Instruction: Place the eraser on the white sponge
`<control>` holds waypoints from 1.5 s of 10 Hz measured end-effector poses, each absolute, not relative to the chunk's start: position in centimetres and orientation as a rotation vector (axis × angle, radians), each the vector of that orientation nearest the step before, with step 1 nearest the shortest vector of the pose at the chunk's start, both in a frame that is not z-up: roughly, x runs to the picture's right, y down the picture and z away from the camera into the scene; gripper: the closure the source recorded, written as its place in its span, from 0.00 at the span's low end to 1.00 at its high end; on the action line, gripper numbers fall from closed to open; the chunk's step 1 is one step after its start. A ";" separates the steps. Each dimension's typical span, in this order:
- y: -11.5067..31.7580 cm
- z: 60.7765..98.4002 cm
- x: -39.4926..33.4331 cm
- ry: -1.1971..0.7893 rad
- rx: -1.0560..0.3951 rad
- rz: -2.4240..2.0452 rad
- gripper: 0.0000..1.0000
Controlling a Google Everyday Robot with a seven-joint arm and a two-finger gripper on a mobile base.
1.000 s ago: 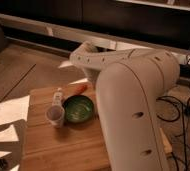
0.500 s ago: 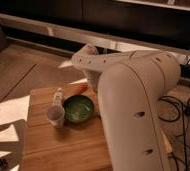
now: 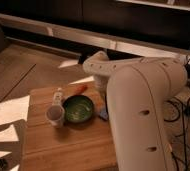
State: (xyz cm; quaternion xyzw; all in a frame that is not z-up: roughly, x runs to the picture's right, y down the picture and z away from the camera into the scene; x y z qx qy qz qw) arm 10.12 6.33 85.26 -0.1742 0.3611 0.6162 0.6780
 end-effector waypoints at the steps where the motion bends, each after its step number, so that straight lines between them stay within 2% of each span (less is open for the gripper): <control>1: 6.5 86.4 10.4 0.776 -0.402 1.394 1.00; 4: 6.8 88.5 9.2 0.646 -0.445 1.372 1.00; 7: 8.2 88.6 8.6 0.583 -0.488 1.362 0.98; 8: 8.9 88.5 8.8 0.573 -0.503 1.372 0.86; 10: 9.4 88.6 9.2 0.560 -0.518 1.390 0.70; 13: 10.4 89.2 8.2 0.521 -0.566 1.397 0.38; 14: 10.6 89.3 7.7 0.511 -0.578 1.389 0.29; 15: 10.7 89.3 7.7 0.510 -0.580 1.386 0.25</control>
